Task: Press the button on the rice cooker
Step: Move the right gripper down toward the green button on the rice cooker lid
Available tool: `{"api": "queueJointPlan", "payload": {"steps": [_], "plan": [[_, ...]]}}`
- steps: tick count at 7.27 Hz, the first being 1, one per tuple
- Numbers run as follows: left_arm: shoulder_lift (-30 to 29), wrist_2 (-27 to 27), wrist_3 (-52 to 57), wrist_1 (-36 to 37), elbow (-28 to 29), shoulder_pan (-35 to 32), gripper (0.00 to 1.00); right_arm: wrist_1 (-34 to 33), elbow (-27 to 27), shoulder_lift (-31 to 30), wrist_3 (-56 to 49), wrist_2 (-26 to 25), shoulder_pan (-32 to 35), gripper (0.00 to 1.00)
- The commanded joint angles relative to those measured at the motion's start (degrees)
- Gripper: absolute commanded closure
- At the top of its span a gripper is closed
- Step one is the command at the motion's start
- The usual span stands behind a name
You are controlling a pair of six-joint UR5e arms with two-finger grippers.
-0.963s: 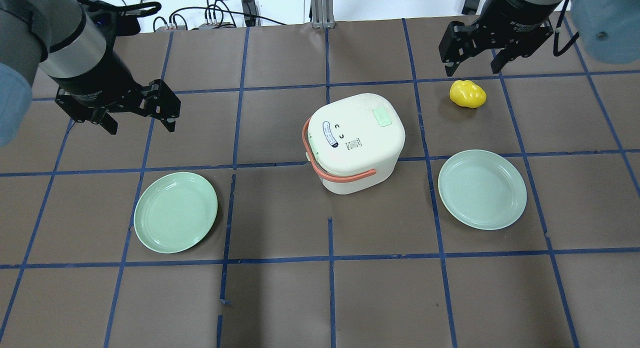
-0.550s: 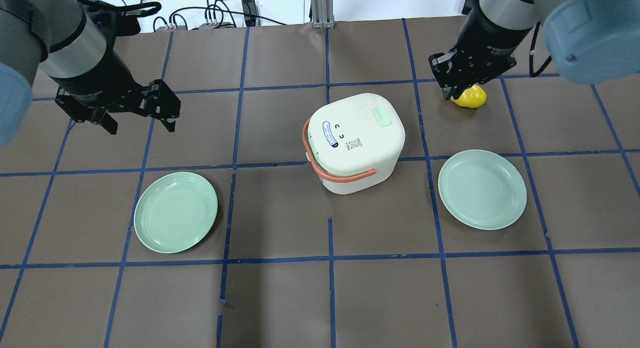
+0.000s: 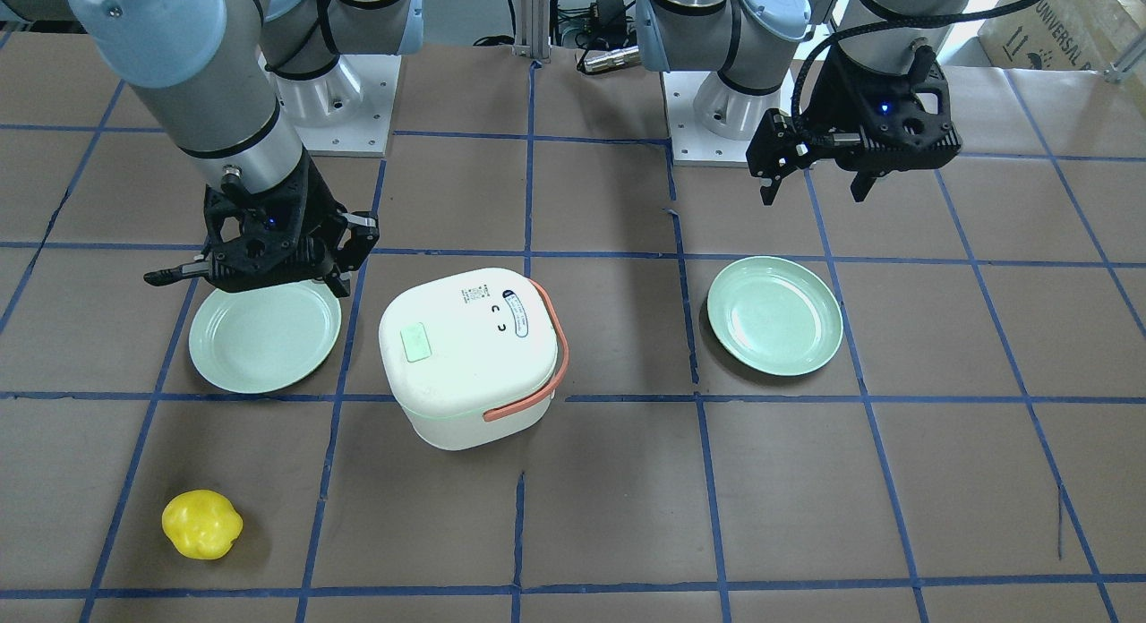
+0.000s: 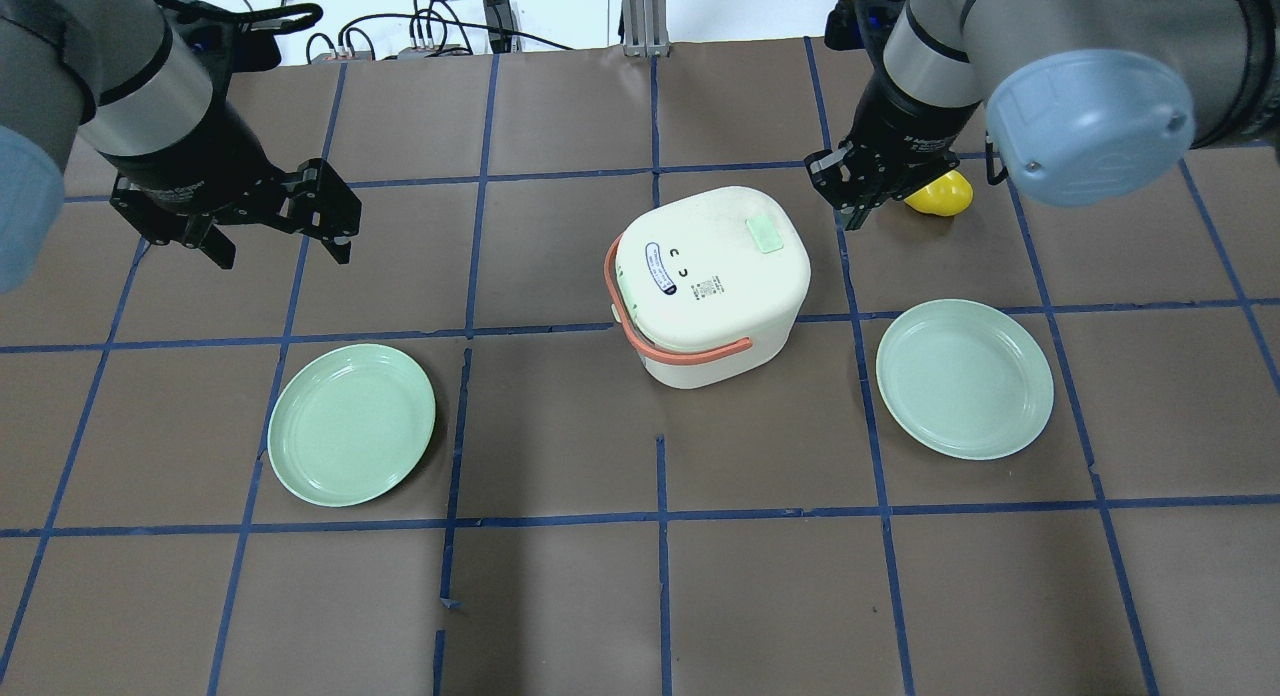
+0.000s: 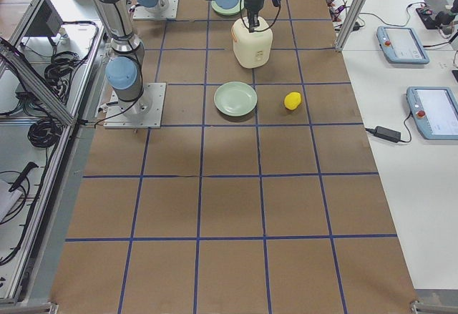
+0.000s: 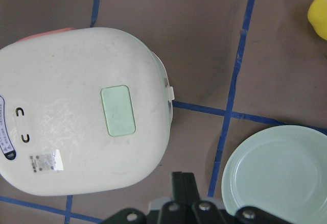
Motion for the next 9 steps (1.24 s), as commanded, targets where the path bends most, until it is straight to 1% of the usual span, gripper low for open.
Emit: {"api": "queueJointPlan", "payload": {"steps": [1,2,4,9], "plan": [[0.0,0.0,0.0,0.0,0.0,0.0,0.00,-3.2,-0.5,2.3,-0.2,1.9,1.6,0.93],[0.0,0.0,0.0,-0.1,0.0,0.0,0.00,-4.2,-0.6,3.2,-1.1,2.0,2.1,0.93],[0.0,0.0,0.0,0.0,0.0,0.0,0.00,-7.3,-0.6,4.2,-1.4,4.3,2.7,0.93],[0.0,0.0,0.0,0.0,0.0,0.0,0.00,-8.0,0.1,5.2,-2.6,4.4,2.9,0.93]]}}
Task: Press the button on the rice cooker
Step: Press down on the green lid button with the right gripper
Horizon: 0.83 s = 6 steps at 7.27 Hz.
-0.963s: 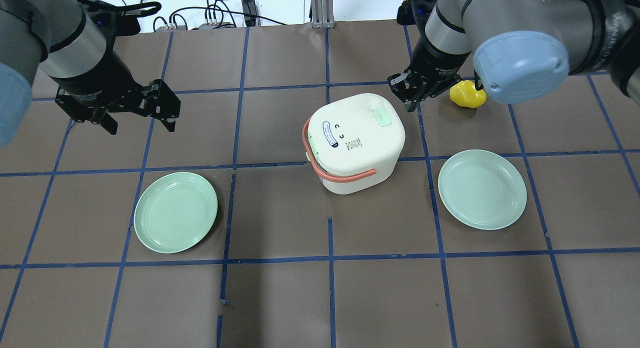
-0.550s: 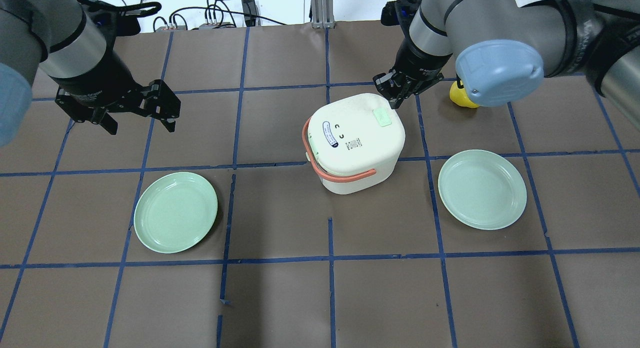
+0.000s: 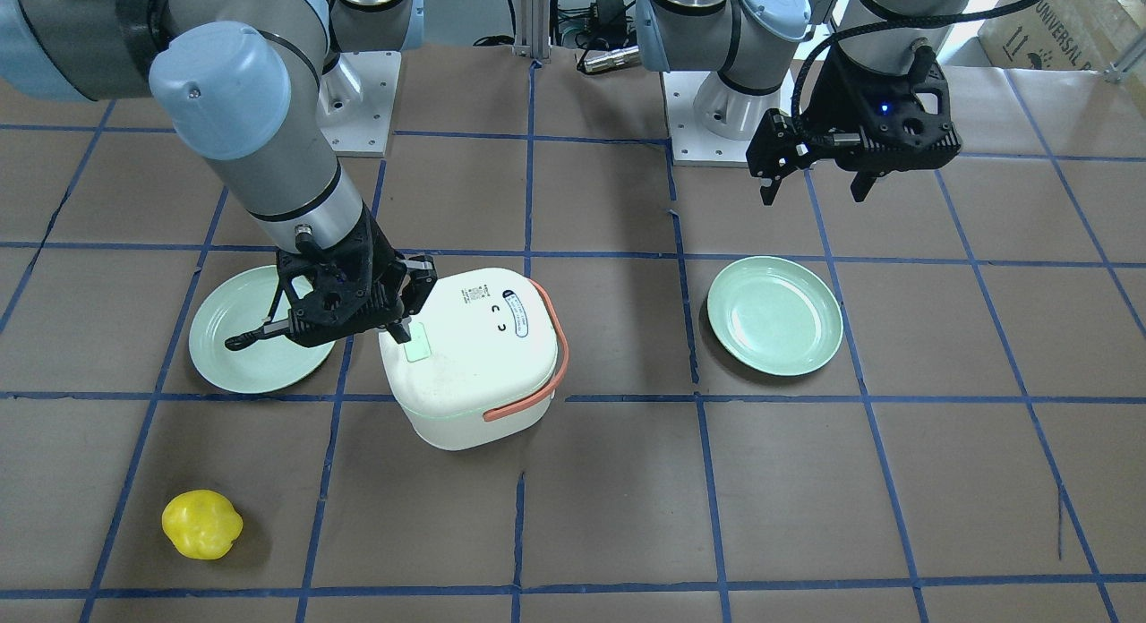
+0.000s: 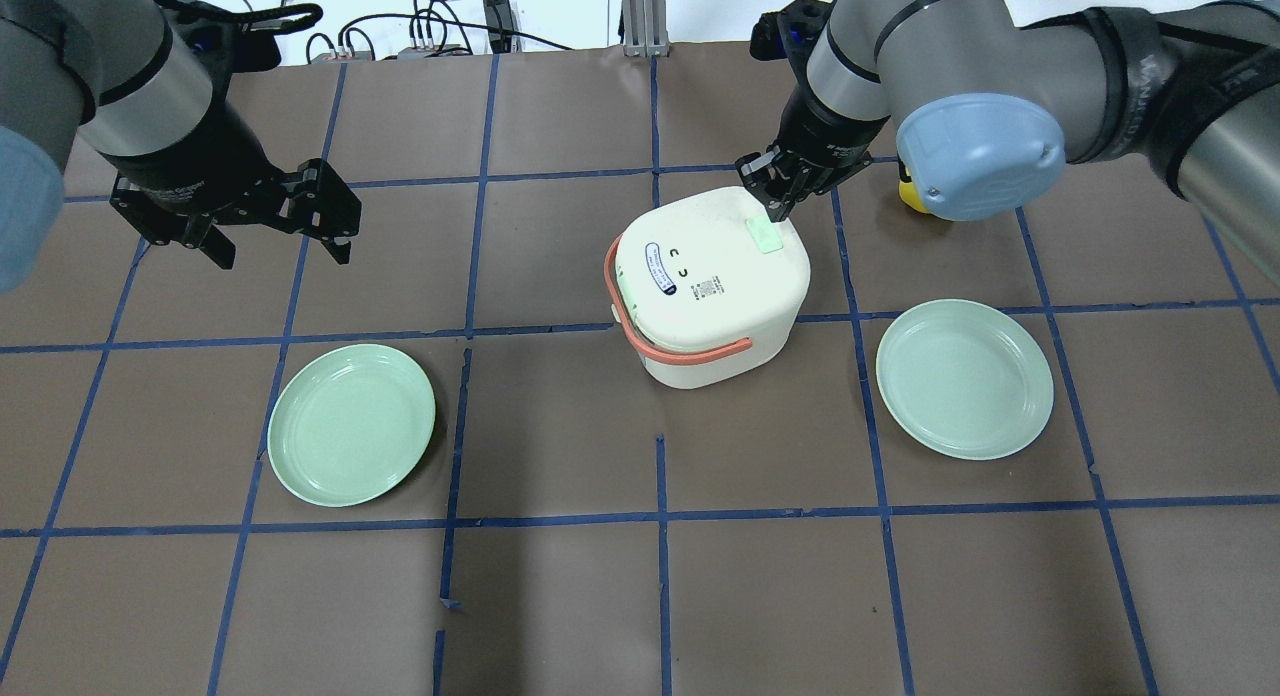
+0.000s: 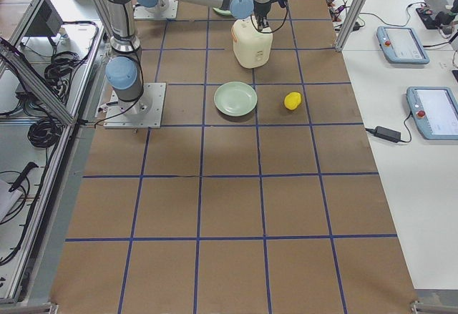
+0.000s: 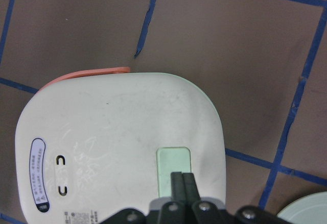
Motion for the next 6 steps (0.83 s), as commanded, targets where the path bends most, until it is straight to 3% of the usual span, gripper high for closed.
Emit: {"api": "queueJointPlan", "payload": {"steps": [1,6], "plan": [[0.0,0.0,0.0,-0.1,0.0,0.0,0.00,-0.1,0.0,0.5,-0.4,0.0,-0.1,0.93],[0.0,0.0,0.0,0.0,0.0,0.0,0.00,-1.2,0.1,1.3,-0.5,1.5,0.0,0.93]]}}
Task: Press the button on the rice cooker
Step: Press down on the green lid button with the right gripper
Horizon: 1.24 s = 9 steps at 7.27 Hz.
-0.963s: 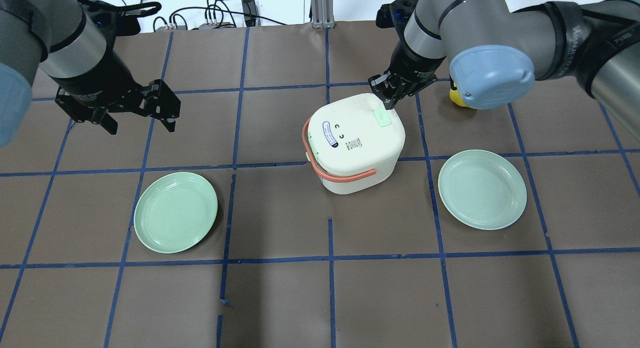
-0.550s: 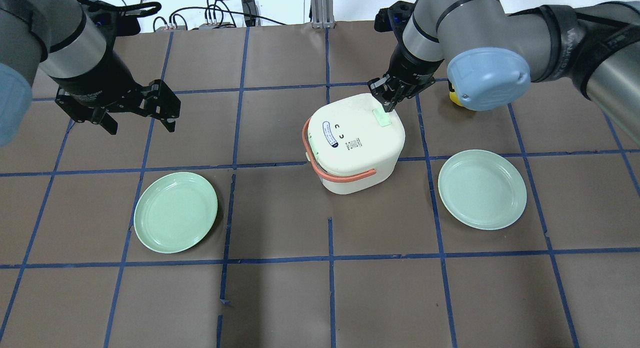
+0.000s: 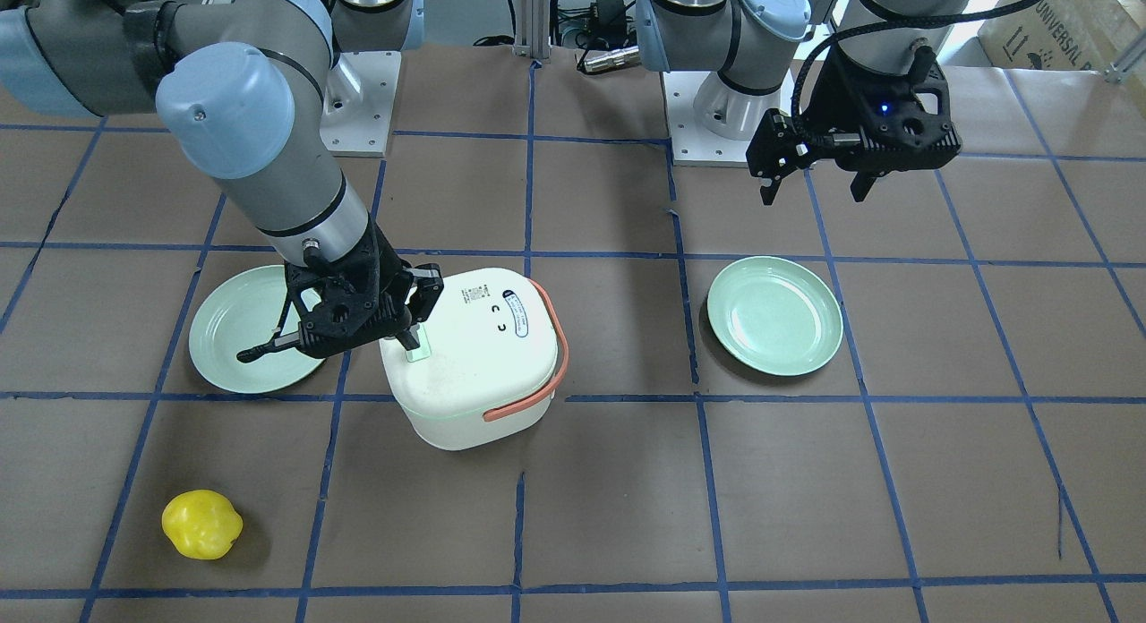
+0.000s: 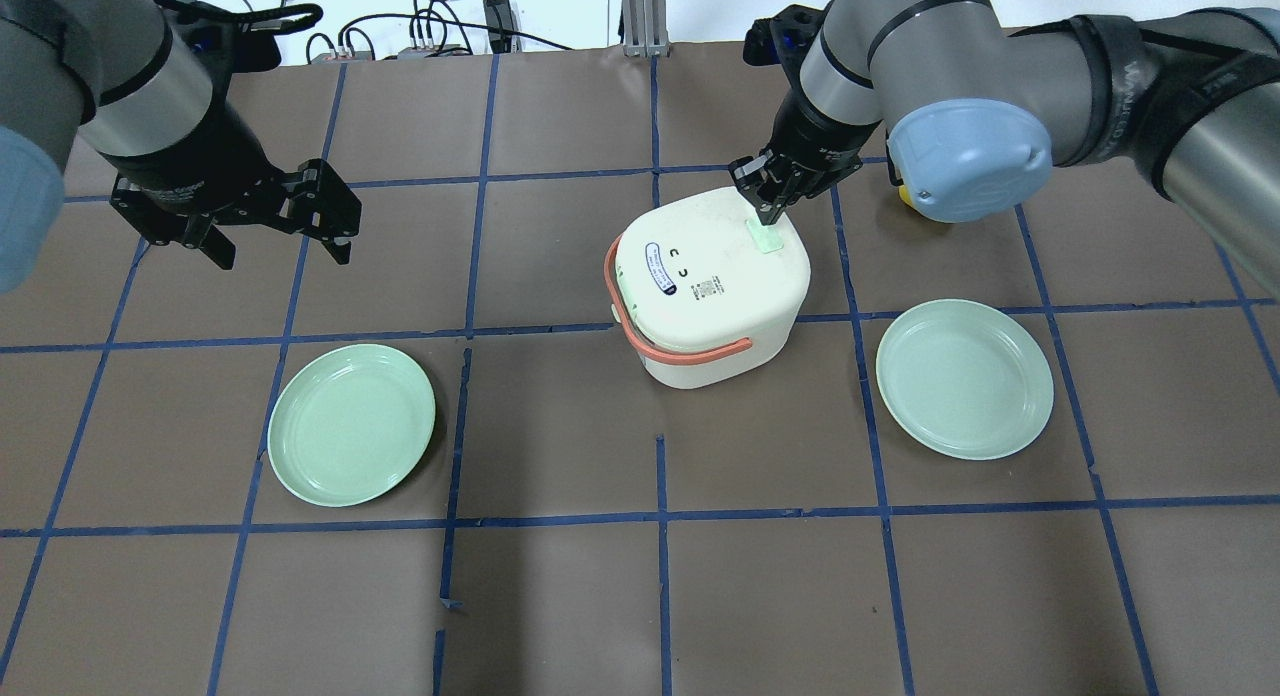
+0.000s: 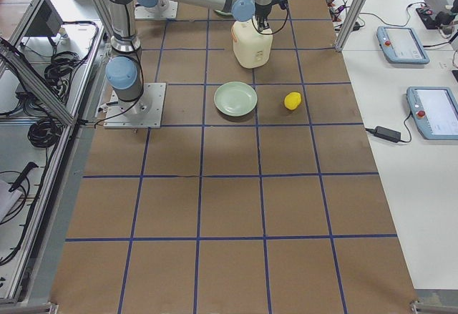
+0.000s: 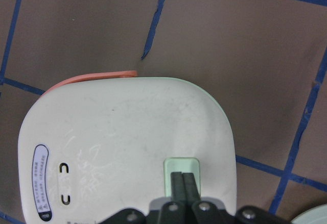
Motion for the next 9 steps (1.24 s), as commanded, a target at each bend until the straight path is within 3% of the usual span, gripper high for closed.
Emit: {"api": "queueJointPlan", "payload": {"steps": [1,9], "plan": [[0.0,0.0,0.0,0.0,0.0,0.0,0.00,-0.3,0.0,0.7,-0.1,0.0,-0.1,0.93],[0.0,0.0,0.0,0.0,0.0,0.0,0.00,-1.6,-0.1,2.4,-0.6,0.0,-0.1,0.93]]}}
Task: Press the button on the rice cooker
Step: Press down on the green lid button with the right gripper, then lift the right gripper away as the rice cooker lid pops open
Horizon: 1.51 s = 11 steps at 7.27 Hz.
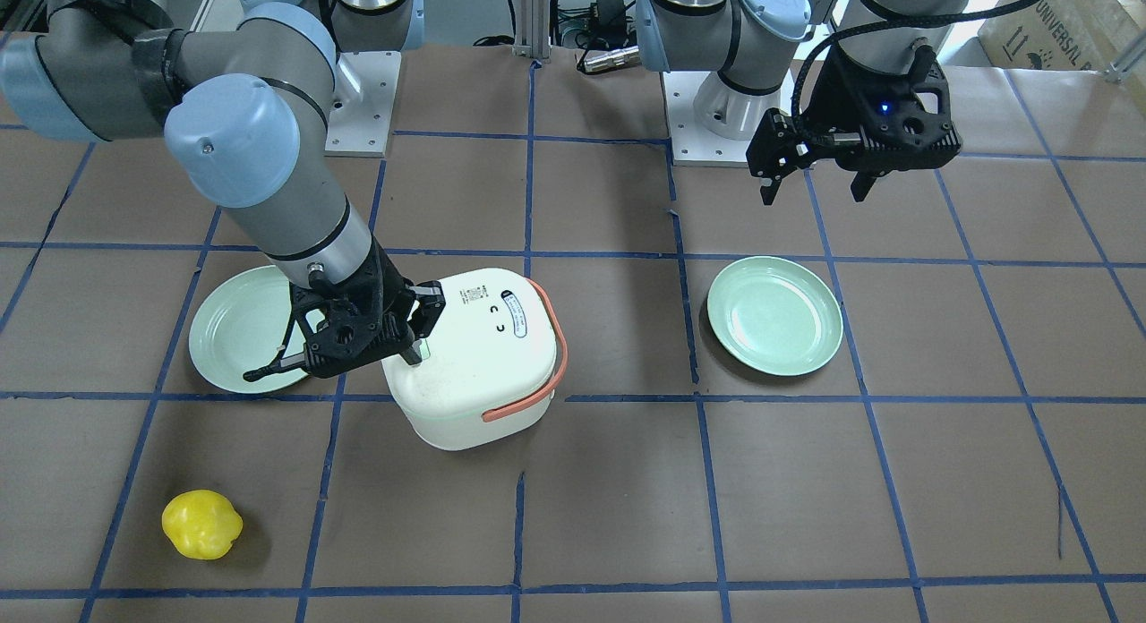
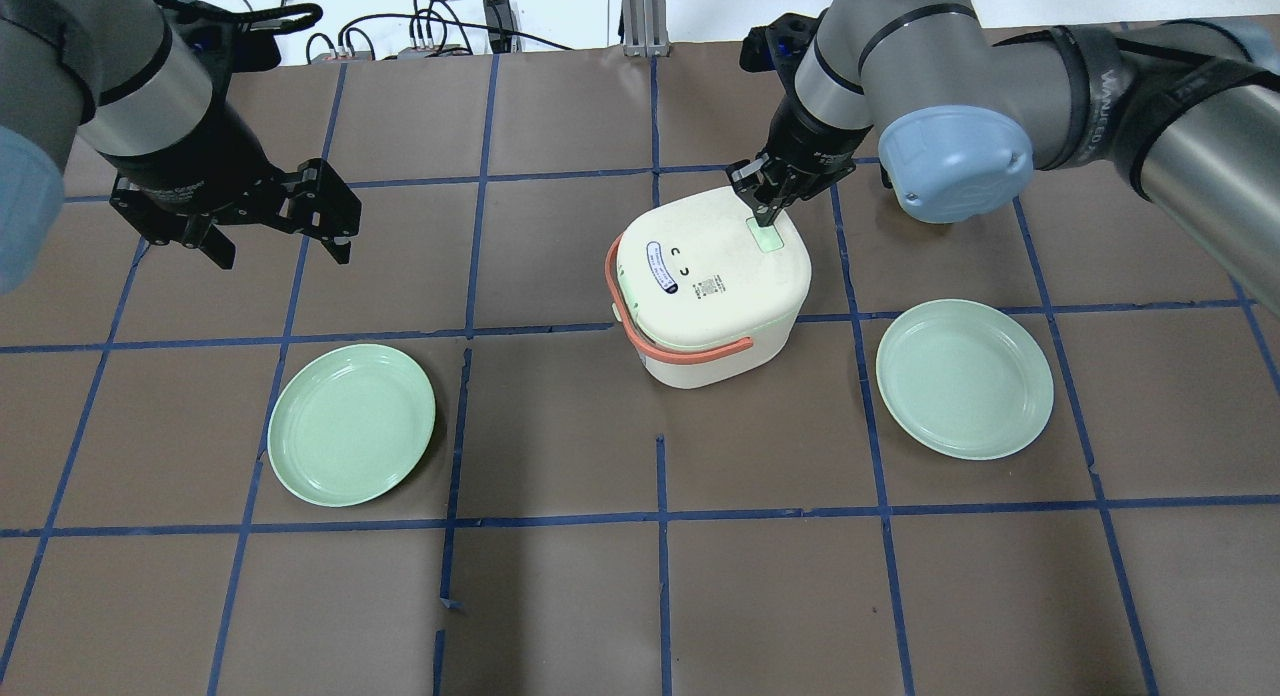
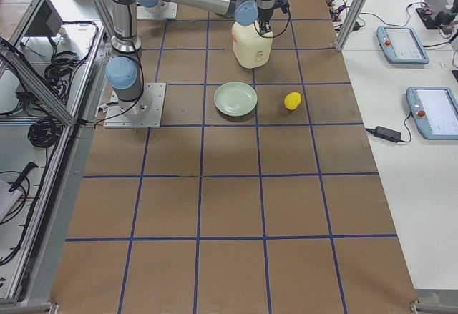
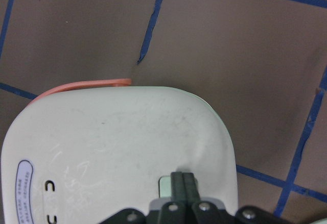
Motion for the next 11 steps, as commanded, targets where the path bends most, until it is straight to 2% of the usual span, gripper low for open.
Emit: {"api": "queueJointPlan", "payload": {"steps": [1,4,5,6,7,8,11], "plan": [[0.1,0.0,0.0,0.0,0.0,0.0,0.00,-0.3,-0.3,0.7,-0.5,0.0,0.0,0.93],[0.0,0.0,0.0,0.0,0.0,0.0,0.00,0.3,-0.8,-0.2,-0.4,0.0,0.0,0.91],[0.0,0.0,0.0,0.0,0.0,0.0,0.00,0.5,-1.1,-1.2,0.1,-0.3,0.0,0.77],[0.0,0.0,0.0,0.0,0.0,0.0,0.00,3.0,-1.4,-3.0,0.2,-0.3,0.0,0.45],[0.0,0.0,0.0,0.0,0.0,0.0,0.00,4.1,-1.9,-5.2,0.5,-0.4,0.0,0.06],[0.0,0.0,0.0,-0.1,0.0,0.0,0.00,5.9,-2.3,-6.9,0.9,-1.3,-0.3,0.00],[0.1,0.0,0.0,0.0,0.0,0.0,0.00,7.1,-6.1,-8.7,2.1,-5.2,-3.2,0.00]]}}
